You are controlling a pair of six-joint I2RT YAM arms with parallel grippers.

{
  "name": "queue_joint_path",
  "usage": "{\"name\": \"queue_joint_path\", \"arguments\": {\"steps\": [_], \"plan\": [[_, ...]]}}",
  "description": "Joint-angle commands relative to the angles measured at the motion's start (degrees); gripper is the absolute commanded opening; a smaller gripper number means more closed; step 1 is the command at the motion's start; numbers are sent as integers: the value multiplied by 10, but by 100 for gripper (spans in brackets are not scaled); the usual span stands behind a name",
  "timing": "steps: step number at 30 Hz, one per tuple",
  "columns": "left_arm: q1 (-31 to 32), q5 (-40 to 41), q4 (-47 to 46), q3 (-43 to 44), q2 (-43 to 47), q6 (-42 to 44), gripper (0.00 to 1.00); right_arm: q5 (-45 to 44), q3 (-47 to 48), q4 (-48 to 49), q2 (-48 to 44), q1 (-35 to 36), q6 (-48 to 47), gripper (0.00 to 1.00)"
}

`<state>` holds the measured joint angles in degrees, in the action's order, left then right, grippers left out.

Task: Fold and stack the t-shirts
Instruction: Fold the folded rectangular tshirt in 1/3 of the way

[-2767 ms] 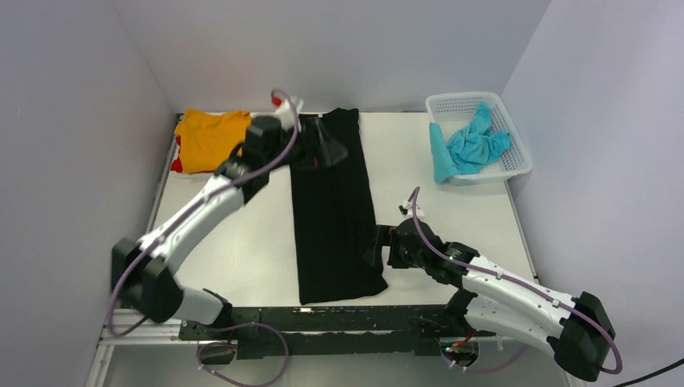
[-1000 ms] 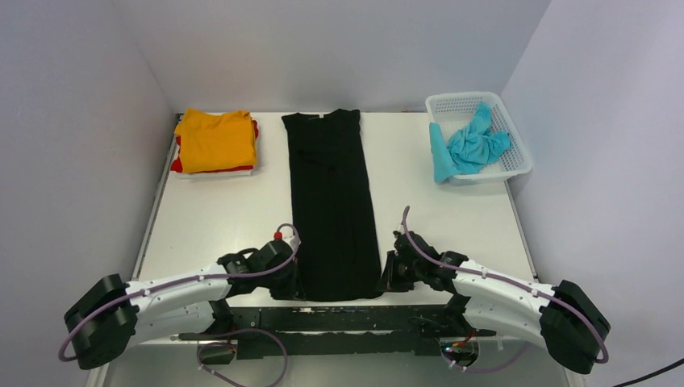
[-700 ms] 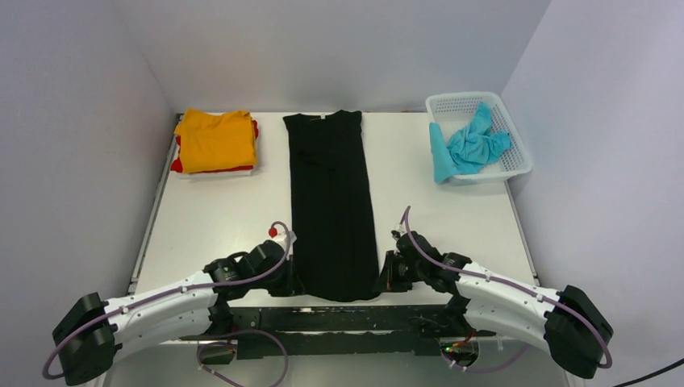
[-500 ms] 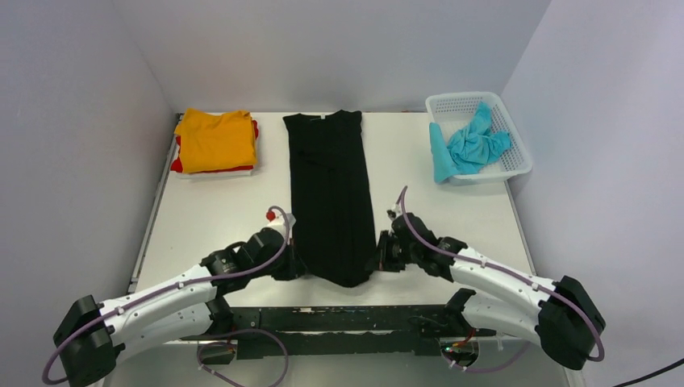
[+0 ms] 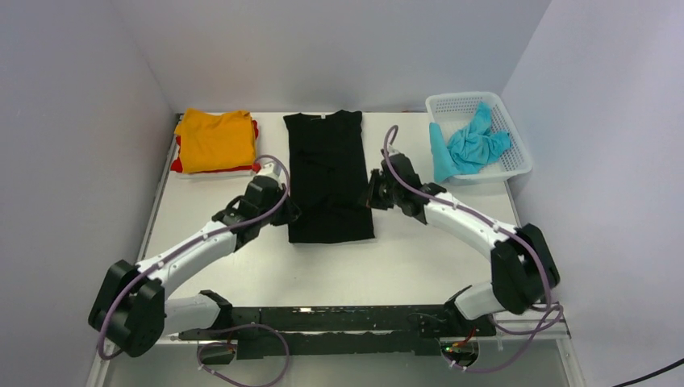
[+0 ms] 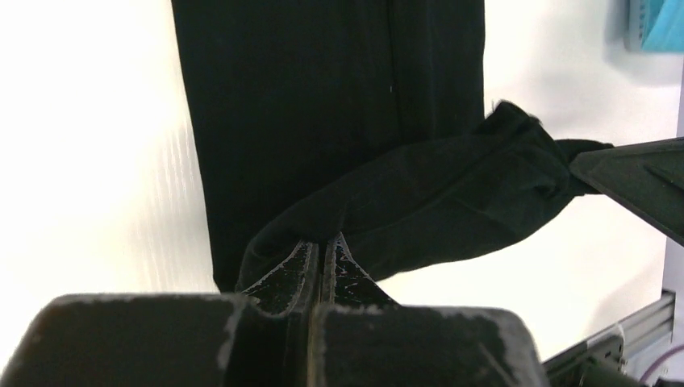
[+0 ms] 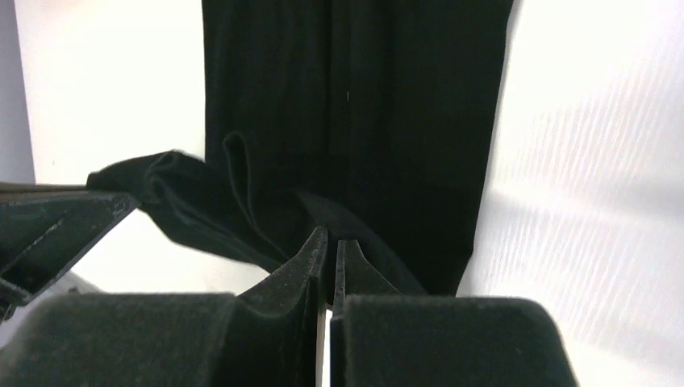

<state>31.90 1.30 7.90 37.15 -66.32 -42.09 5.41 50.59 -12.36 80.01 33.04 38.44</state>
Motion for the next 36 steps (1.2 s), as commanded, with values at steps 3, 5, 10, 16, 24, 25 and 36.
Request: {"name": "queue_joint_path", "arguments": {"steps": [3, 5, 10, 16, 24, 25, 36], "plan": [[-43, -8, -24, 94, -74, 39, 0, -36, 120, 2, 93, -30, -74, 2], [-58, -13, -25, 111, -96, 47, 0, -34, 139, 8, 115, -40, -79, 2], [-94, -39, -35, 153, -150, 74, 0, -38, 181, 30, 162, -53, -101, 3], [-124, -72, -34, 204, -219, 92, 0, -60, 216, 40, 203, -63, -118, 4], [-146, -100, -46, 259, -307, 100, 0, -60, 217, 113, 245, -78, -125, 4], [-148, -103, -48, 265, -318, 101, 0, -58, 218, 119, 251, -80, -125, 4], [-165, -109, -35, 318, -402, 101, 6, -40, 245, 173, 338, -91, -120, 12]]}}
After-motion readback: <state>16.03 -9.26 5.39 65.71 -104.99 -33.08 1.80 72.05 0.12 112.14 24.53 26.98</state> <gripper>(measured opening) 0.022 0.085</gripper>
